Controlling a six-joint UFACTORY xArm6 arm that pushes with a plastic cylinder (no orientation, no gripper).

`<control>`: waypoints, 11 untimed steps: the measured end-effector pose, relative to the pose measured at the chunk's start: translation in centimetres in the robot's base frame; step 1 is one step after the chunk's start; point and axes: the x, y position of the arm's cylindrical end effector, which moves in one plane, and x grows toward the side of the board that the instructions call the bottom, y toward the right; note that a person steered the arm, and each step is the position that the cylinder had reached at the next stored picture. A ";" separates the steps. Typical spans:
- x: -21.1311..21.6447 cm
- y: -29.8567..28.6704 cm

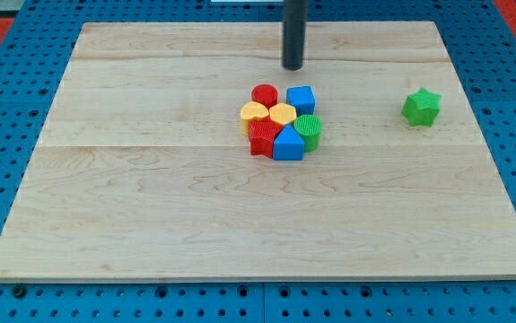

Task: Push the green star parallel to the right of the green circle

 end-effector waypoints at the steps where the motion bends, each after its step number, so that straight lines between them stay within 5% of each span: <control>1: -0.8 10.7; 2: 2.4 18.4; 3: 4.7 19.3; 5: 9.7 15.1; 7: 10.4 10.8; 9: 11.0 18.7; 11: 15.0 17.2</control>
